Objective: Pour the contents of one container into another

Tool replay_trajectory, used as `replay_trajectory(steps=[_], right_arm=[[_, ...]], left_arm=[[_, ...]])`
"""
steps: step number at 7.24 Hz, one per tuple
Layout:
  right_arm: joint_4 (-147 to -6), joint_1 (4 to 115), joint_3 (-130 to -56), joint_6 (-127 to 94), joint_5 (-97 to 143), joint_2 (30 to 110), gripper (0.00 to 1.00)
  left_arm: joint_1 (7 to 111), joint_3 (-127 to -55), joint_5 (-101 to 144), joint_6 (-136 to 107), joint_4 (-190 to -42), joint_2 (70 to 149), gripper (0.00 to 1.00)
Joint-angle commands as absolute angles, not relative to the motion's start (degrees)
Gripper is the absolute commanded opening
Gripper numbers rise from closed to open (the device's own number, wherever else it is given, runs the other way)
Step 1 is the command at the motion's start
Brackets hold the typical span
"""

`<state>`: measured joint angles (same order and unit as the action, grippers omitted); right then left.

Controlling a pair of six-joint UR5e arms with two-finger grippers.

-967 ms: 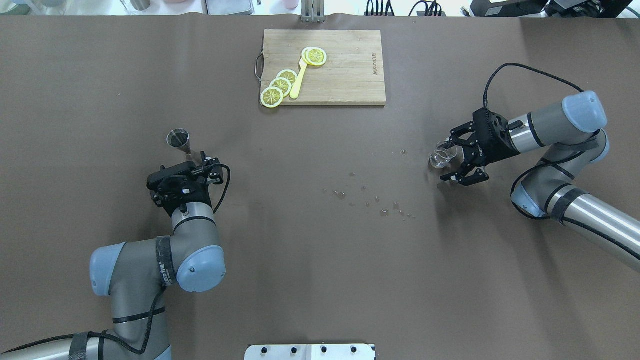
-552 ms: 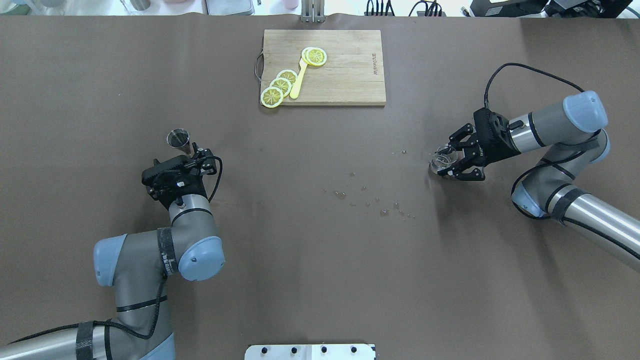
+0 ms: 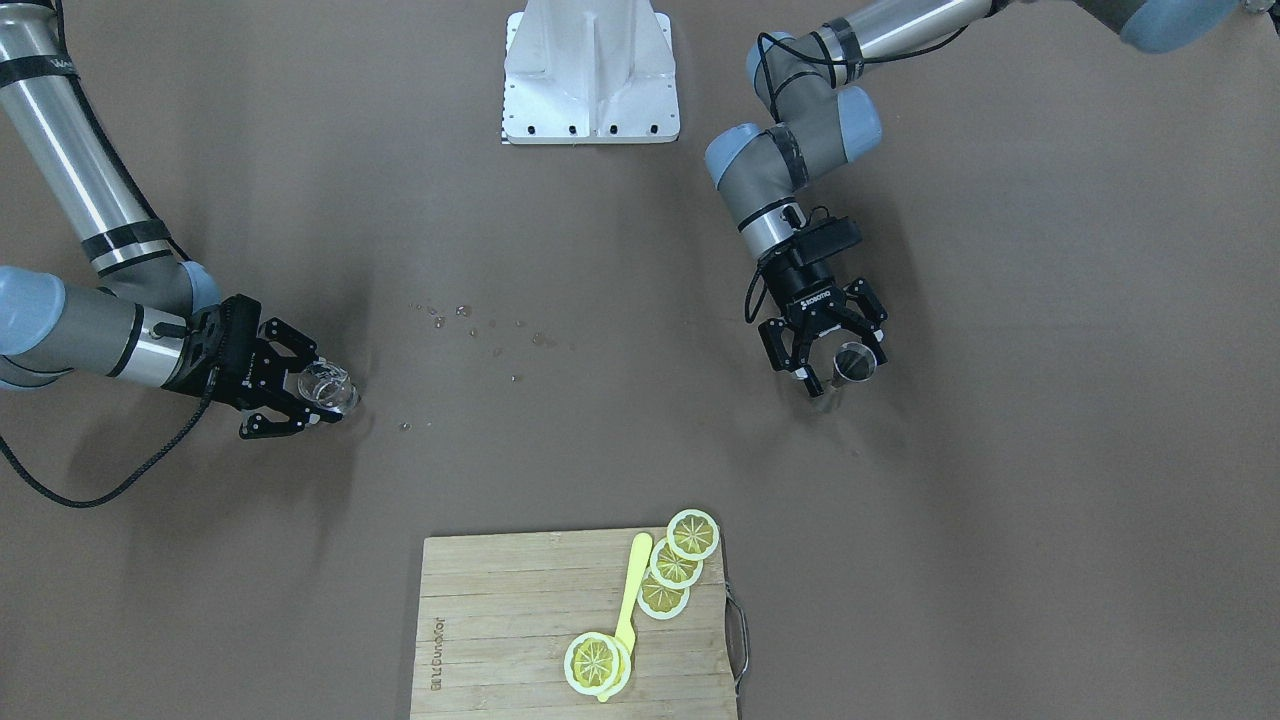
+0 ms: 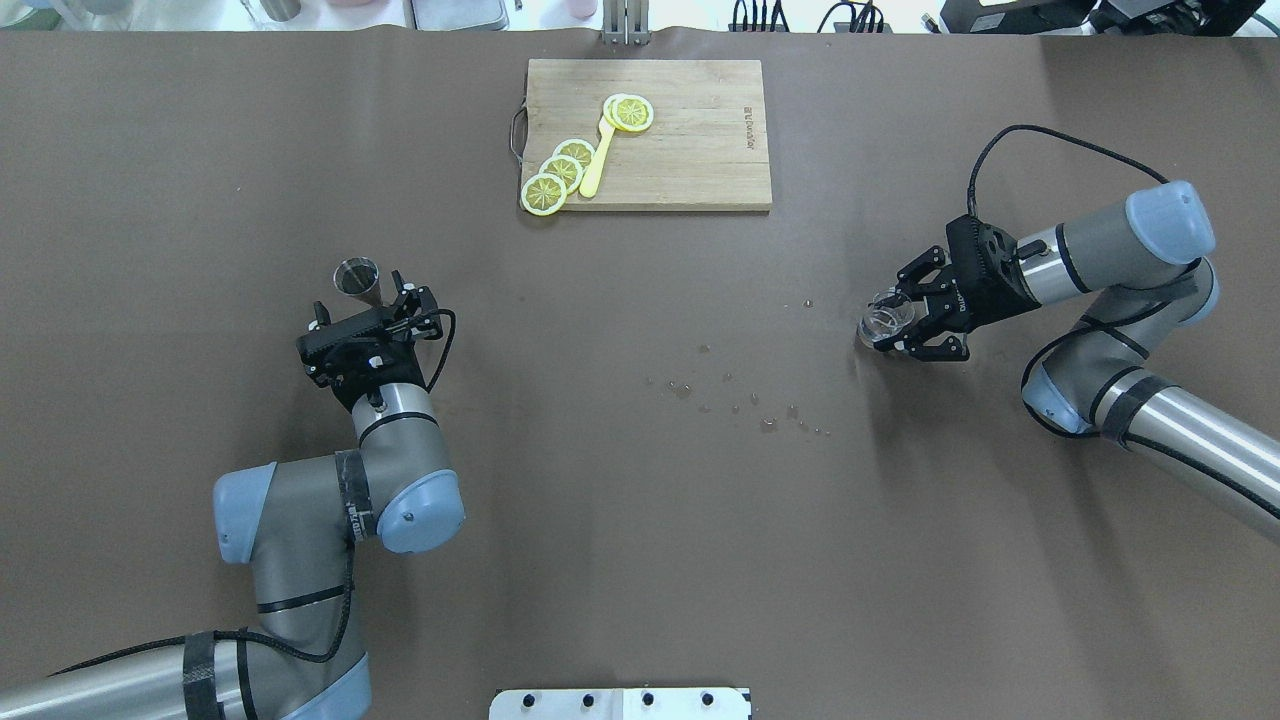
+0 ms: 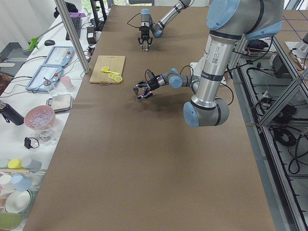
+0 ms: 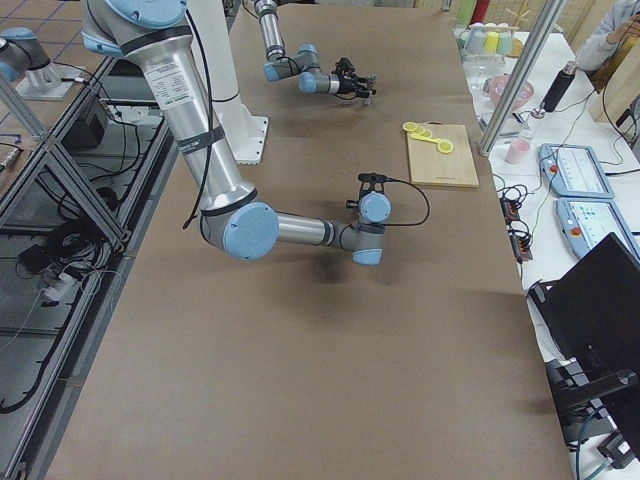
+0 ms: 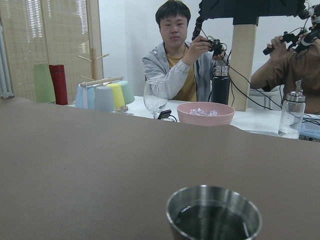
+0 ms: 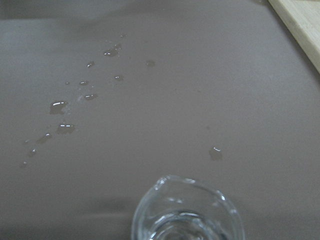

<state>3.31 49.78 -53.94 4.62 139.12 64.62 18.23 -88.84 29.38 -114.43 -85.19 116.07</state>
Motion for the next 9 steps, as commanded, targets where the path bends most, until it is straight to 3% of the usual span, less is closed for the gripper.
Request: replay_trajectory(steps=[1,3,9], right_arm=[[3.3,51.1,-54.7,4.7,139.1,64.7,0.27],[3.2,53.8,-55.4,4.7,139.1,64.7,0.00],[-3.3,57.5,-59.8,9.9,138.4,63.0,0.00]], left_arm=[[18.3,-87.5,25.3,-114.4,-84.0,116.5,0.97],[18.0,-87.1,24.3,-115.9,-84.0,116.5,0.95],[16.3,-85.4,22.4,-127.2,-76.3,117.4,0.89]])
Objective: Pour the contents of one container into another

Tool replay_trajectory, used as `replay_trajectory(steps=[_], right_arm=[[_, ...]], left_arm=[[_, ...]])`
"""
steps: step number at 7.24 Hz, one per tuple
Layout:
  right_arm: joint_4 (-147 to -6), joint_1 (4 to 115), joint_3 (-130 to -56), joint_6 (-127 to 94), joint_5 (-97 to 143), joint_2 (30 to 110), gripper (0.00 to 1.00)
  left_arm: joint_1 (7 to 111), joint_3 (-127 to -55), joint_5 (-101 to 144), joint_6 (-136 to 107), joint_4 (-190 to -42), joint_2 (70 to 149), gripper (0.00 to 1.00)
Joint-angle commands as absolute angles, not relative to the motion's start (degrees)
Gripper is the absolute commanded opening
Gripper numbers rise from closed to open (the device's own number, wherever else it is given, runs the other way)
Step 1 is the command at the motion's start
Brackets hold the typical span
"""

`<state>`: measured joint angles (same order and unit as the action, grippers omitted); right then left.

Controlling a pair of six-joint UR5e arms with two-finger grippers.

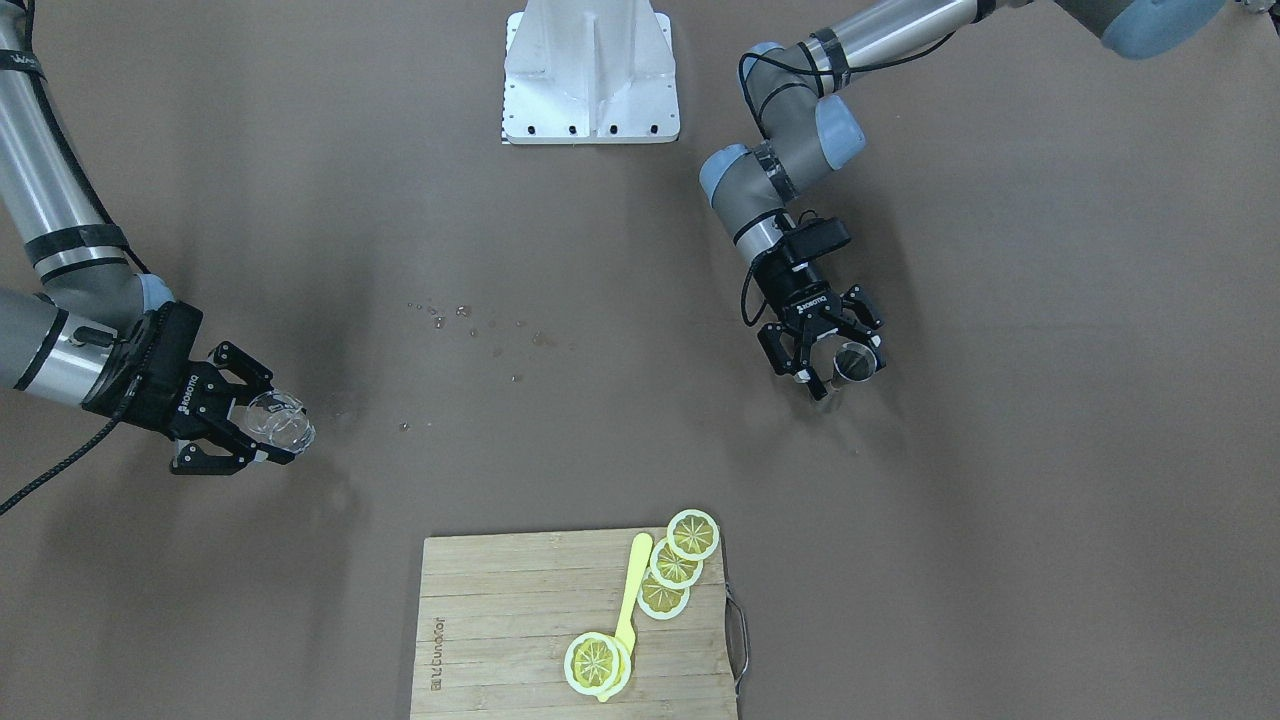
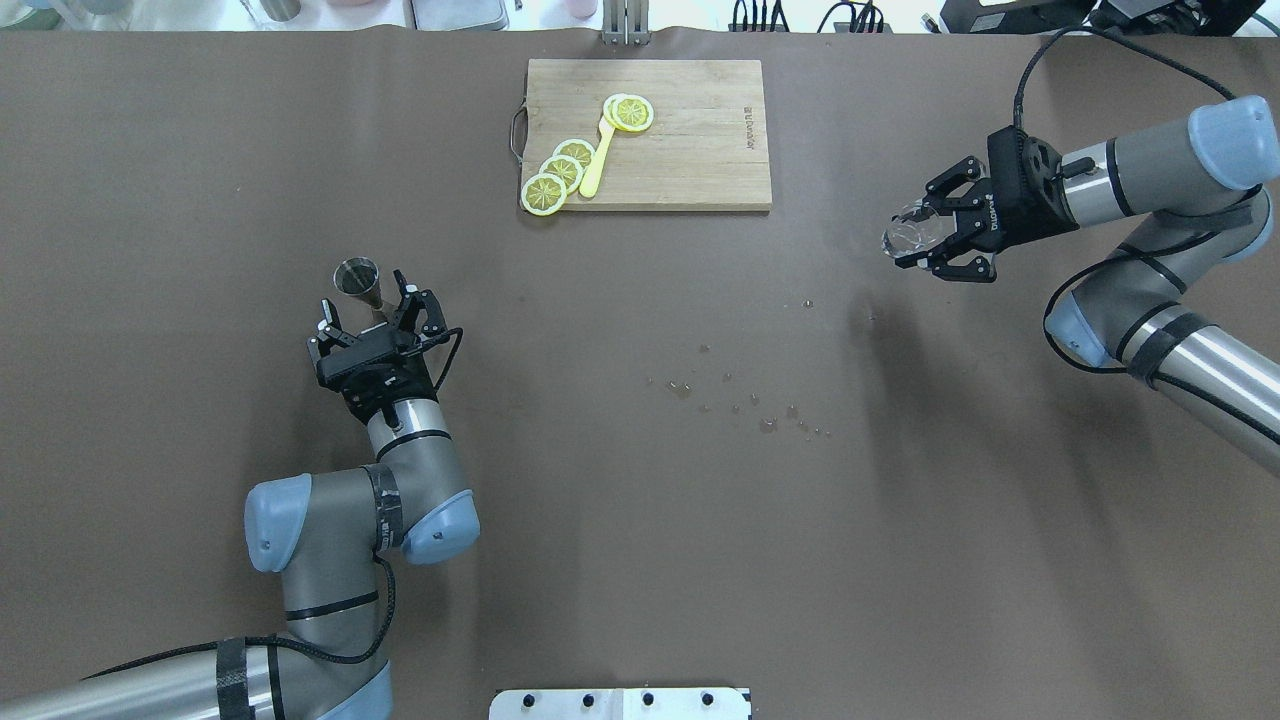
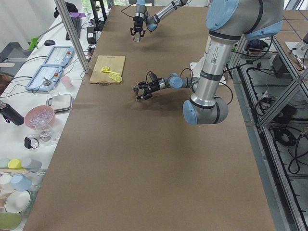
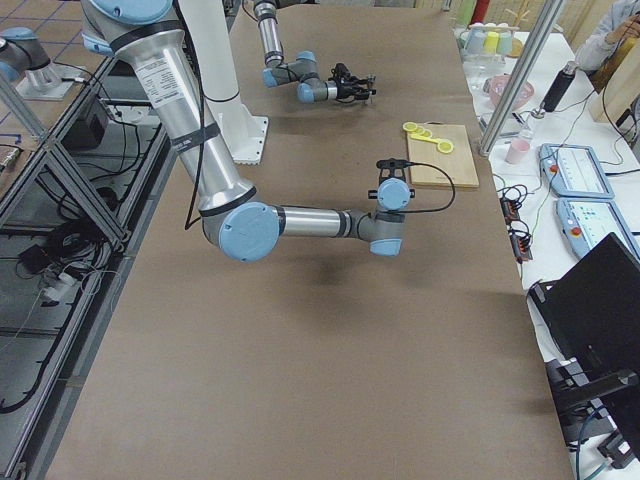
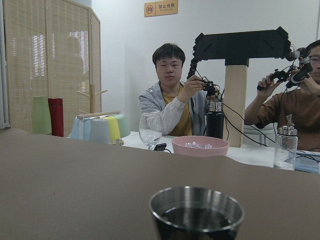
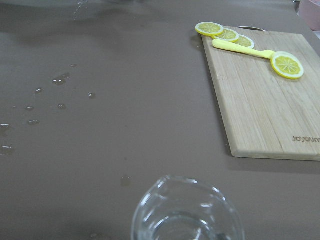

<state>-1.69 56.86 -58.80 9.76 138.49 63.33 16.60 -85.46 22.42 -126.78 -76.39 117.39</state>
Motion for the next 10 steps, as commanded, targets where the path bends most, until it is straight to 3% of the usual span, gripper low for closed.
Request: replay_trajectory(steps=[1,4,6,10], right_arm=[[-5.1,57.7,-62.2,9.1,138.3,63.1,0.00],[-9.6,57.2,-67.9,3.8,137.2,63.0,0.00],[-17.6,56.9,-75.5,2.5,137.4,63.4,0.00],[-26.0,56.9,-82.2,2.5,135.9,63.7,0.00]], left_arm=[[16.3,-85.4,22.5,-127.4,-76.3,117.5,0.87],[16.3,-85.4,22.6,-128.2,-76.4,117.5,0.78],[16.3,-85.4,22.8,-128.2,-76.4,117.5,0.64],[16.2,-85.3,22.9,-127.9,-75.3,117.5,0.63]])
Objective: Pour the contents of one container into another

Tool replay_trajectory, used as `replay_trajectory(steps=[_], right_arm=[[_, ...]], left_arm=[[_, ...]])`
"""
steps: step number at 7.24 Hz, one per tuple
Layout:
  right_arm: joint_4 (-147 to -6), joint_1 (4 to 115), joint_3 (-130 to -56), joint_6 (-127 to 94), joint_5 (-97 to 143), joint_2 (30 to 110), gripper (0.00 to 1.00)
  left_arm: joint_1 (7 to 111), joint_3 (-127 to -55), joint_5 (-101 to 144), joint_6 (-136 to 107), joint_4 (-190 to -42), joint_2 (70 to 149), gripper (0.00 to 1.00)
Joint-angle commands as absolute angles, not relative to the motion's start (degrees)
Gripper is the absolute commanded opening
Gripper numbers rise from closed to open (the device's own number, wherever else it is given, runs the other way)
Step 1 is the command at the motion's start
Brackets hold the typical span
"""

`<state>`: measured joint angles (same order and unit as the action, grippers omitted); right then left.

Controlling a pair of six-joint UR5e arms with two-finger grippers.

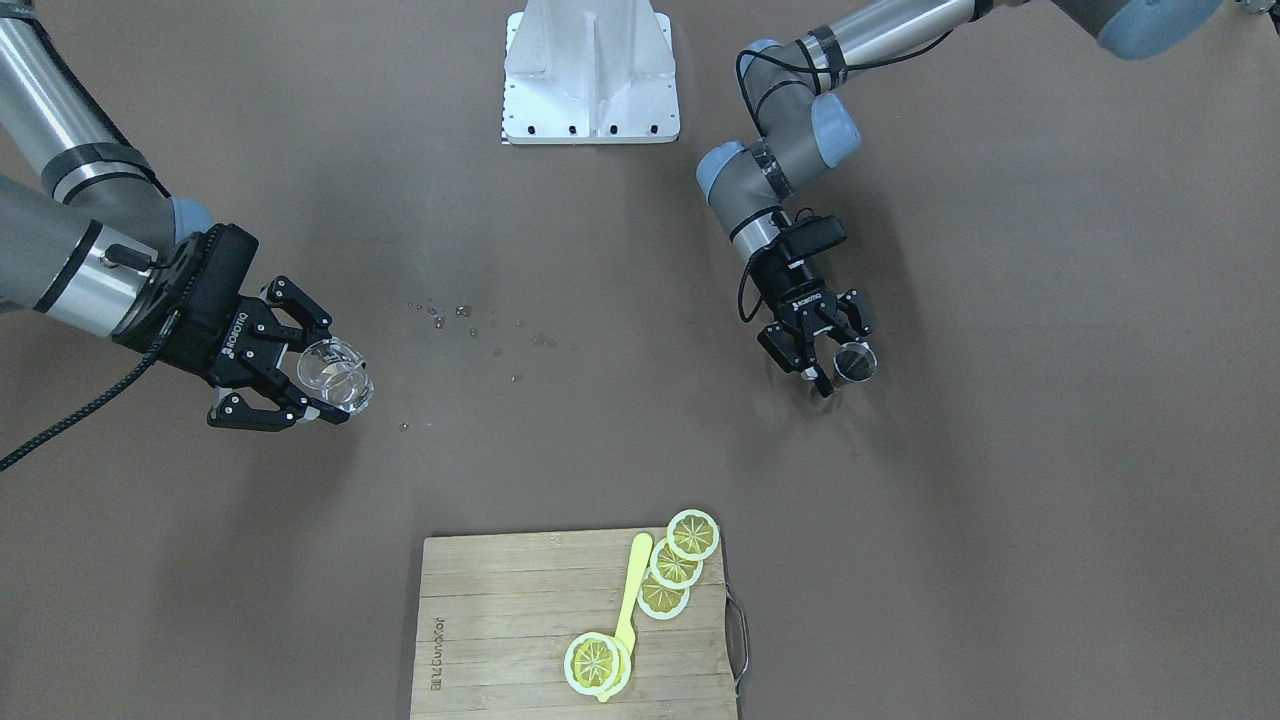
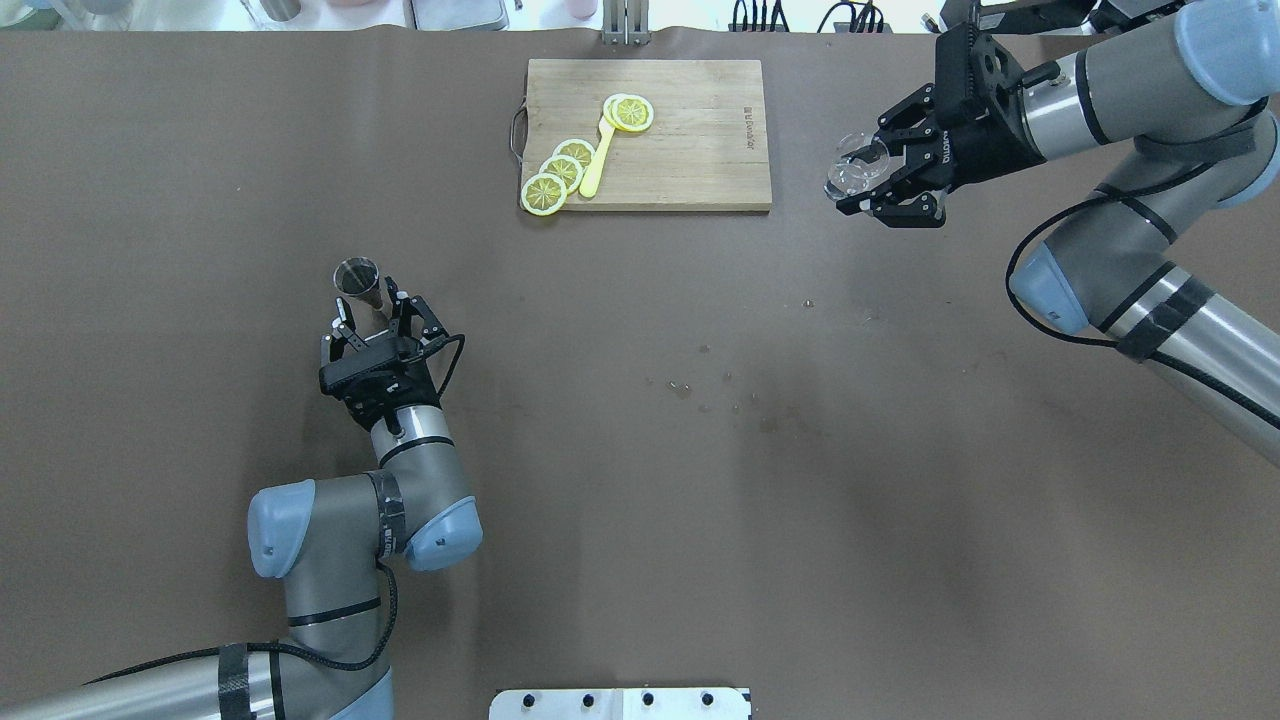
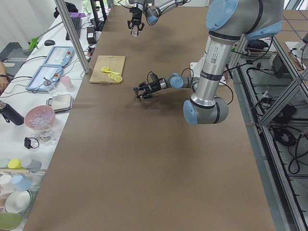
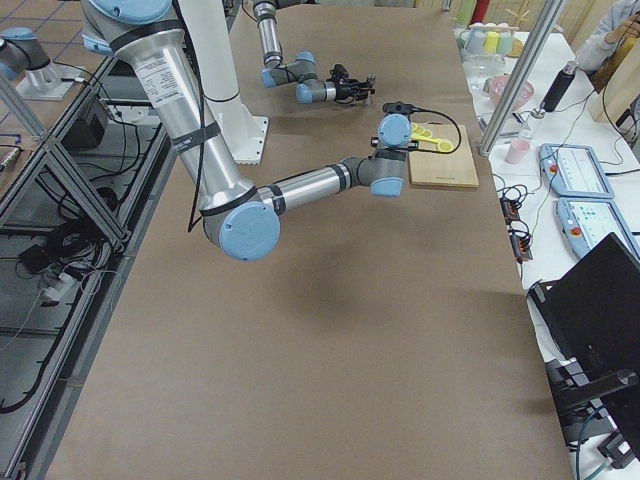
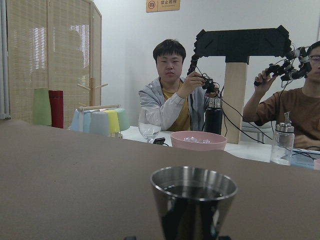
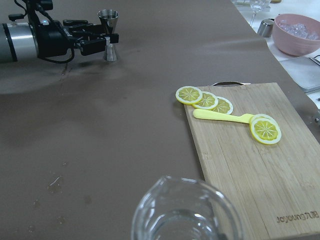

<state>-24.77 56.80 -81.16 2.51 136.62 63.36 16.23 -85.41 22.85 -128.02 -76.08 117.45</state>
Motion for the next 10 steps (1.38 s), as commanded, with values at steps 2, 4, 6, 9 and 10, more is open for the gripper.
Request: replay_trajectory(steps=[2,4,6,9,10], right_arm=[[-26.0,57.0,-83.2,2.6,135.4,65.0,0.00],[-25.9,57.0,-83.2,2.6,135.7,65.7,0.00],[-25.8,57.0,-83.4,3.1,136.1,66.5,0.00],[-25.5,57.0,-83.3,3.3,136.0,66.5,0.00],[-25.4,57.1,-83.4,3.3,136.1,66.6,0.00]], left_arm=[[15.9,-85.3,22.9,-128.1,-72.8,117.6,0.63],[15.8,-84.3,22.9,-128.1,-72.8,118.3,0.63],[15.8,-84.3,23.0,-128.1,-72.8,118.6,0.63],[15.8,-84.3,22.9,-128.0,-72.8,118.6,0.24],[15.8,-84.3,22.9,-127.8,-72.8,118.7,0.07]])
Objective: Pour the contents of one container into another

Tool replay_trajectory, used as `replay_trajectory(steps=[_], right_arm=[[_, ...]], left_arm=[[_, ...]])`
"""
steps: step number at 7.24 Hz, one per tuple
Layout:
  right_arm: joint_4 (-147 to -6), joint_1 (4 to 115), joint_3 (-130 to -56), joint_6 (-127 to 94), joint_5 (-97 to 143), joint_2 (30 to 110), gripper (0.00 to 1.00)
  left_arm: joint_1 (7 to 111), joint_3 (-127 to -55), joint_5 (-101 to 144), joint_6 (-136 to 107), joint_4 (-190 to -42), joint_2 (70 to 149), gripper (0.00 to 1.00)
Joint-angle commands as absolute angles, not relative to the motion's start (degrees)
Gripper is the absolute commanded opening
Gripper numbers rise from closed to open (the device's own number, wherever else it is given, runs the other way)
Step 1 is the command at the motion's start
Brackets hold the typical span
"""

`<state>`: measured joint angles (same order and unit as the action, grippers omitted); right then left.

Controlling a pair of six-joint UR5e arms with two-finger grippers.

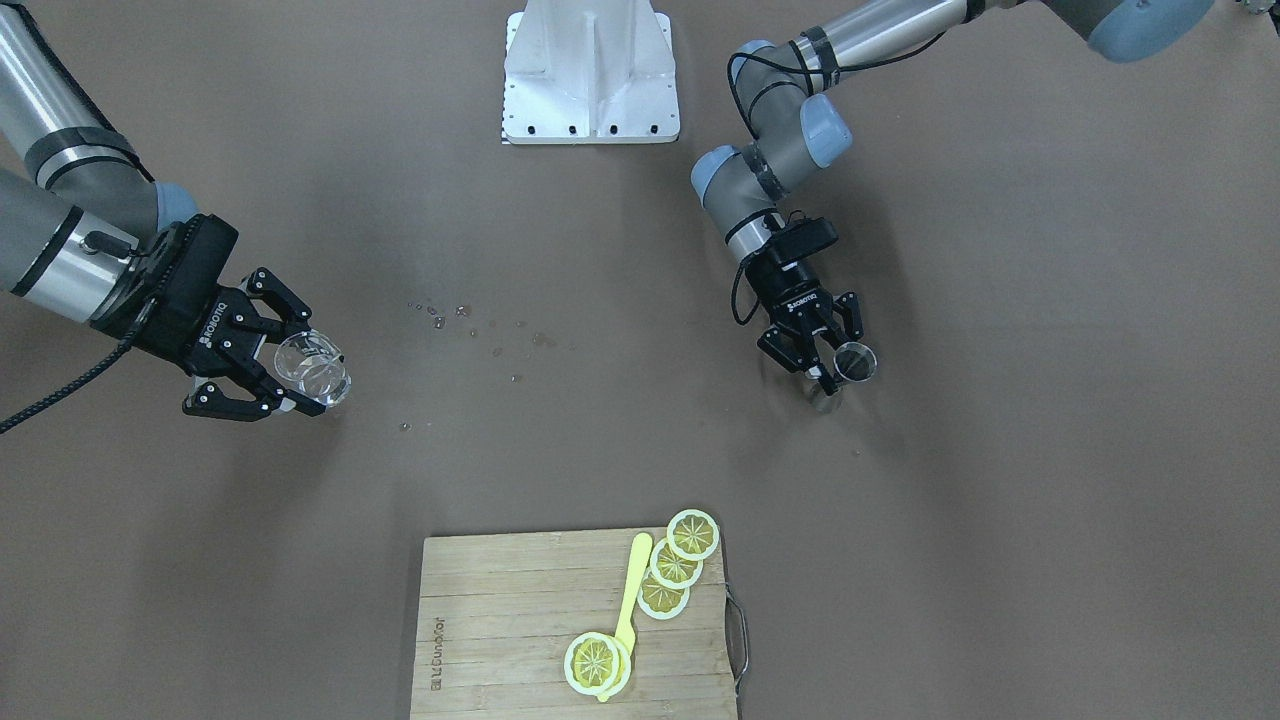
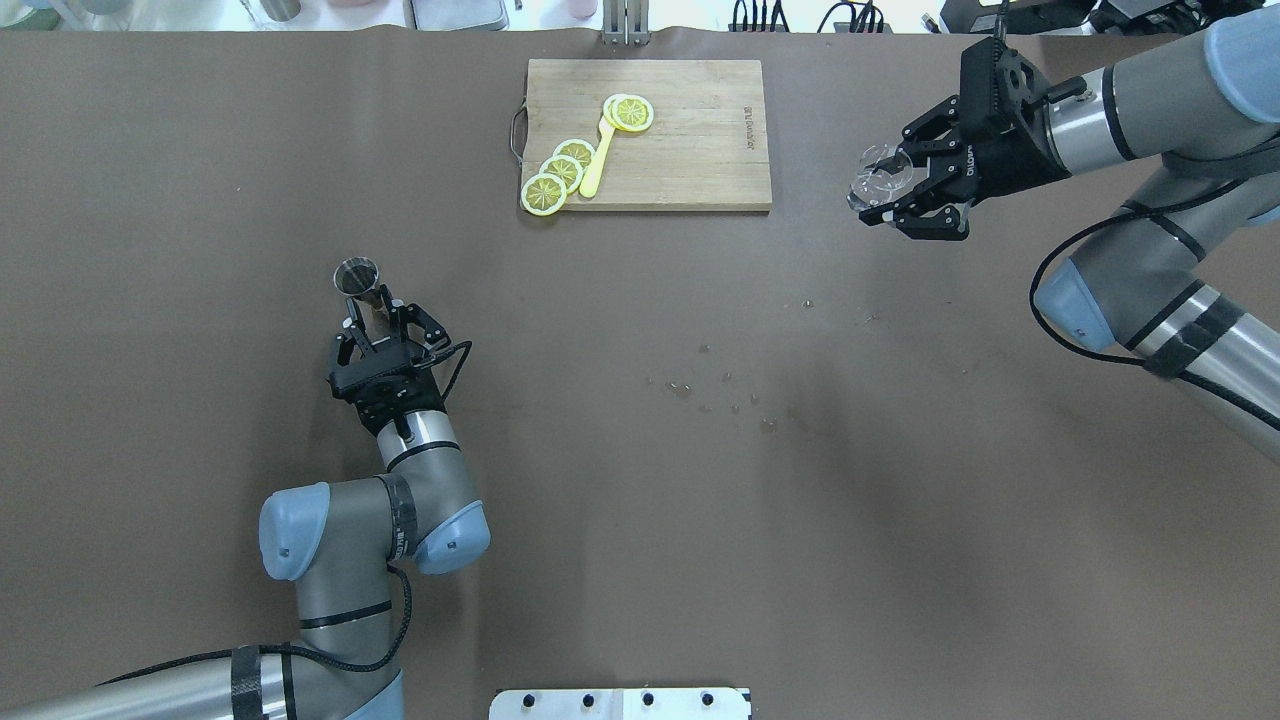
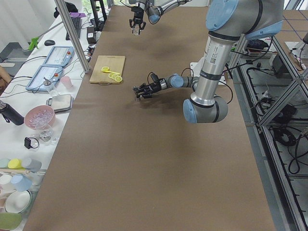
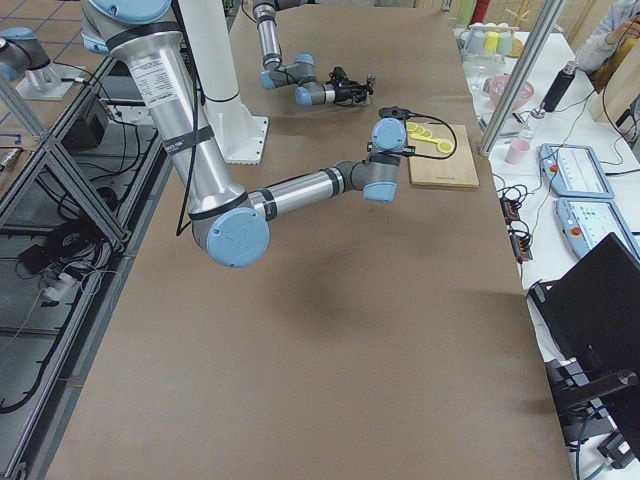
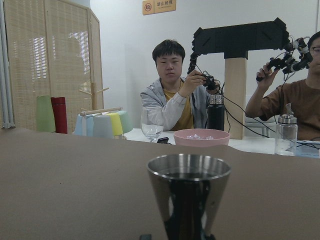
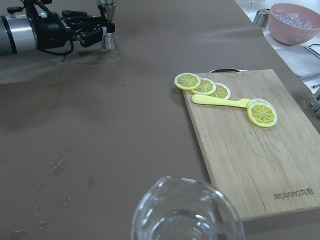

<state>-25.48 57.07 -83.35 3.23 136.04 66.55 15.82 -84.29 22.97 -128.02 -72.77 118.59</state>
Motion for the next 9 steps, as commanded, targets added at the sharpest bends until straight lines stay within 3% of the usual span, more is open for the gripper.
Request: replay_trajectory(steps=[1,6,9], right_arm=[[-25.5,57.0,-83.3,3.3,136.1,66.5,0.00],[-25.5,57.0,-83.4,3.3,136.0,66.6,0.00],[-25.5,57.1,-83.4,3.3,136.0,66.6,0.00]], left_arm=[[15.9,-84.5,22.9,-127.2,-72.6,118.7,0.00],[20.7,-90.3,22.5,-112.6,-74.3,117.9,0.00],[21.0,-92.4,22.9,-88.0,-96.7,118.4,0.00]])
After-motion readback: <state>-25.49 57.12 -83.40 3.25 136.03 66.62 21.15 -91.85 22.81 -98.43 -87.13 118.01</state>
